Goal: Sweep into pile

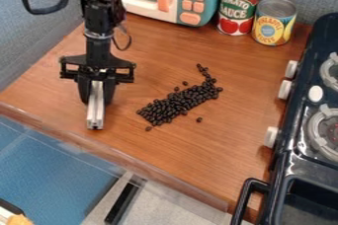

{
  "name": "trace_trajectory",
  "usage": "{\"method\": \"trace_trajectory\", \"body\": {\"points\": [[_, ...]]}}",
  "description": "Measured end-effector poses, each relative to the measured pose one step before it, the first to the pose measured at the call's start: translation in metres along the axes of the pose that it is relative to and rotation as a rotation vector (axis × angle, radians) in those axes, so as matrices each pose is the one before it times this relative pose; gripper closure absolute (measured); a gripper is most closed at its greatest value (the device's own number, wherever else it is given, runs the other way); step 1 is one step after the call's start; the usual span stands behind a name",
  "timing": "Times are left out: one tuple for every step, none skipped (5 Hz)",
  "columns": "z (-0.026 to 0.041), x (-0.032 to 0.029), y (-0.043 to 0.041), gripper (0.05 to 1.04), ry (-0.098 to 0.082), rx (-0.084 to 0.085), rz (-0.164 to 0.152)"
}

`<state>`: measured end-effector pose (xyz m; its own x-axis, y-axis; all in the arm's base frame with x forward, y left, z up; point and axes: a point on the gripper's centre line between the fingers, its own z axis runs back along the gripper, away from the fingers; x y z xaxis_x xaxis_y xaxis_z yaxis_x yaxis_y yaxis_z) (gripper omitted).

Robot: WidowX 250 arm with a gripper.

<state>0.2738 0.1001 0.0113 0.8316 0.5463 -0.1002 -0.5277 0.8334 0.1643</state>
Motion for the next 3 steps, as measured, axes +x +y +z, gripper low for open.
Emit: {"method": "trace_trajectory", "body": {"points": [[-0.00337,-0.01291,-0.00454,0.697,-0.0169,-0.0237,0.0760],[-0.00111,-0.00959,-0.00296,0.697,0.0070,-0.0154,0.0558],[-0.00103,-0.00529,-0.00489,0.697,-0.0252,-0.0233,0.0505]]}}
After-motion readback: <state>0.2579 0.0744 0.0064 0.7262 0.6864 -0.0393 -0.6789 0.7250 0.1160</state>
